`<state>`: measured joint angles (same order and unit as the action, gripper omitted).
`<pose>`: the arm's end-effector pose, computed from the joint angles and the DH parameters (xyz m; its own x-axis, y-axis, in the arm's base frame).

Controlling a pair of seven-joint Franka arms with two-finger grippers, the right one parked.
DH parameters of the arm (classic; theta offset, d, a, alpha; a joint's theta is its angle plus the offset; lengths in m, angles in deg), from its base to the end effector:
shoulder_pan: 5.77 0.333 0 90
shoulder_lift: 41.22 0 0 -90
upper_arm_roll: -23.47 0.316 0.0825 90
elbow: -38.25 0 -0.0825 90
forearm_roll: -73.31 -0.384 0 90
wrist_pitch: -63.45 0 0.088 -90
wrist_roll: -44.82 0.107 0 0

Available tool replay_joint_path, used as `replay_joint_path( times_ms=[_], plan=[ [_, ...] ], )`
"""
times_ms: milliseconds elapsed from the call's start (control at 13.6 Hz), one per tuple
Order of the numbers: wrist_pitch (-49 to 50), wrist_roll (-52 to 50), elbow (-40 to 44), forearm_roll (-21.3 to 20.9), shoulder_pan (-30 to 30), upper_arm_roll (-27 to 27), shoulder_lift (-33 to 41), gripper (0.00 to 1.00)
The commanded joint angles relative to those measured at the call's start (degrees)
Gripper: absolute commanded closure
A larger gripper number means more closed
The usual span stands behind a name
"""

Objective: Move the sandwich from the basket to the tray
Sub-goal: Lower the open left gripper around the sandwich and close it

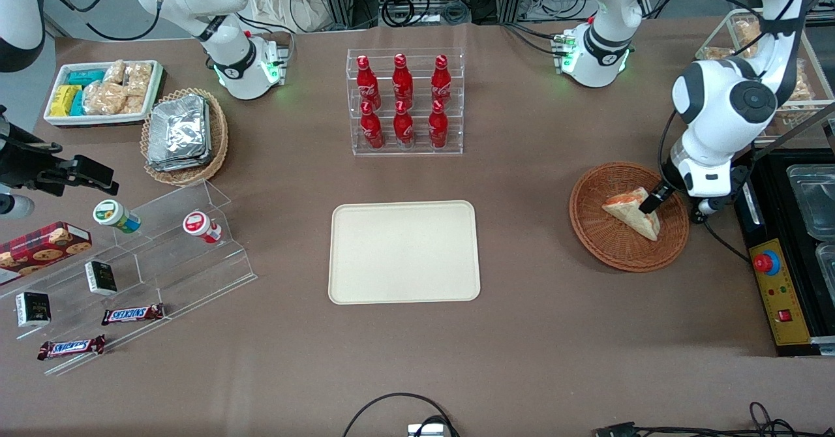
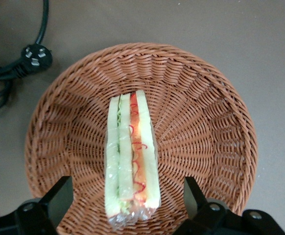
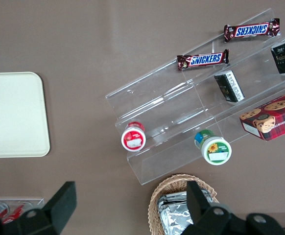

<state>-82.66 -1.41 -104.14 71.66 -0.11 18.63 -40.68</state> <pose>0.4773 0.0065 0.2986 0.6959 0.7153 0.0646 0.7143 -0.6986 0.0406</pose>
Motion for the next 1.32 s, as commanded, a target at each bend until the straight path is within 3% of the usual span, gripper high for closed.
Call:
replay_joint_path(
  times_ms=[0, 660, 733, 880, 953, 1100, 1247],
  plan=[
    [-3.9, -3.9, -0.8, -0.6, -0.2, -0.6, -2.1, 0.0],
    [-11.6, -6.2, -2.7, -0.6, -1.3, -0.6, -7.4, 0.0],
    [-11.6, -6.2, -2.7, -0.6, -1.3, -0.6, -7.5, 0.1],
    [-11.6, -5.9, -2.8, -1.0, -1.7, -0.6, -7.5, 0.56],
    [-11.6, -5.9, -2.7, -1.0, -2.7, -0.6, -7.5, 0.66],
    [-11.5, -5.6, -2.7, -1.0, -2.8, -0.6, -7.5, 0.79],
    [-10.8, -4.8, -2.6, -1.1, -2.8, -0.5, -6.6, 0.79]
  ],
)
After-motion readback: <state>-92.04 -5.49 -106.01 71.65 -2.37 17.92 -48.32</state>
